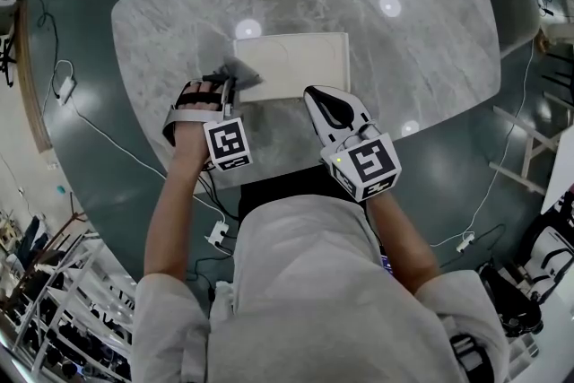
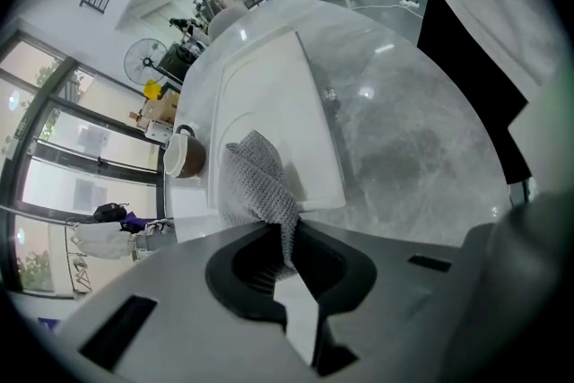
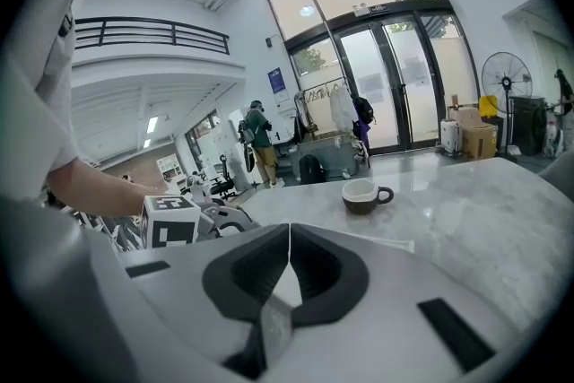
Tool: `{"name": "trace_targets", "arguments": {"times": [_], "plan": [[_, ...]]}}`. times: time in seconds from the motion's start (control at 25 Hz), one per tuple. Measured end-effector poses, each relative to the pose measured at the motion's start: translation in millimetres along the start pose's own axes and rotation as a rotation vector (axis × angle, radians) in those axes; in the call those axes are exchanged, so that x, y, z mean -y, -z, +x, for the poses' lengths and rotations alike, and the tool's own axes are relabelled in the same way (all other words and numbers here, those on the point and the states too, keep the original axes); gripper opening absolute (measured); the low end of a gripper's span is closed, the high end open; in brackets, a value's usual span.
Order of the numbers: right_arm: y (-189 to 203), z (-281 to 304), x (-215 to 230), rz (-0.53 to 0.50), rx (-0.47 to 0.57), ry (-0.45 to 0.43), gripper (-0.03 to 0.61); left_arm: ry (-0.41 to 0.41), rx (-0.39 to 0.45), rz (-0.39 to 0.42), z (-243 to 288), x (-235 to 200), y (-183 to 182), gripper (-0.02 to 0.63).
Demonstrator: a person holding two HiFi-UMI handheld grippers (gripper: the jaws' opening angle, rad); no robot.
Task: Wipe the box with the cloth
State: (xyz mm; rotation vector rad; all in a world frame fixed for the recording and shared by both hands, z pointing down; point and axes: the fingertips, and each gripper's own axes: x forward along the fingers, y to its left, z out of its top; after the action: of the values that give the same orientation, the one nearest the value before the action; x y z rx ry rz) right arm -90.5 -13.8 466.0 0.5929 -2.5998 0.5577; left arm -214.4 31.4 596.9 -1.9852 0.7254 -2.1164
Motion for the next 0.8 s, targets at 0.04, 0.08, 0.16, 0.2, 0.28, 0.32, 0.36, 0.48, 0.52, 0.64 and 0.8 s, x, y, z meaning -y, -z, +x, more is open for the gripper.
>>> {"name": "trace_targets", "arguments": {"times": [0.04,0.08,0.16,0.2,0.28,0.32,0.36,0.48,0.52,0.64,0.8], "plan": [[1,-1,-2,-0.001,0.000,-0.002,0.026,0.001,-0.001,-0.001,-1,3,0,0.035],[1,-2,-3,-0.002,0.000,-0.004,0.026,0.002,-0.002,-0.003,-3,5,-1,0.035],[2,-3,-6,-0.005,-0.001,-0.010,0.026,0.004,-0.003,-0.006,-6,10,-1,0.035],[4,-4,-7,-0.006,-0.003,-0.013,0.026,0.005,-0.005,-0.008,-6,13,-2,0.035],[7,-5,-8,-0.006,-0.007,-0.018,0.026,0.009,-0.007,-0.014,-7,19,-3,0.035],[8,-6,-8,-0.007,-0.009,-0.019,0.026,0.010,-0.007,-0.018,-8,22,-4,0.035],[10,-7,-9,-0.008,-0.011,-0.021,0.026,0.012,-0.007,-0.023,-9,24,-4,0.035],[11,-9,-13,-0.014,-0.015,-0.027,0.026,0.018,-0.010,-0.035,-12,31,-5,0.035],[11,-10,-14,-0.016,-0.015,-0.029,0.026,0.023,-0.014,-0.039,-12,34,-5,0.035],[12,-10,-14,-0.016,-0.015,-0.032,0.026,0.052,-0.031,-0.097,-10,45,-7,0.035],[14,-14,-12,-0.013,-0.014,-0.035,0.026,0.108,-0.021,-0.358,-10,51,-11,0.035]]}}
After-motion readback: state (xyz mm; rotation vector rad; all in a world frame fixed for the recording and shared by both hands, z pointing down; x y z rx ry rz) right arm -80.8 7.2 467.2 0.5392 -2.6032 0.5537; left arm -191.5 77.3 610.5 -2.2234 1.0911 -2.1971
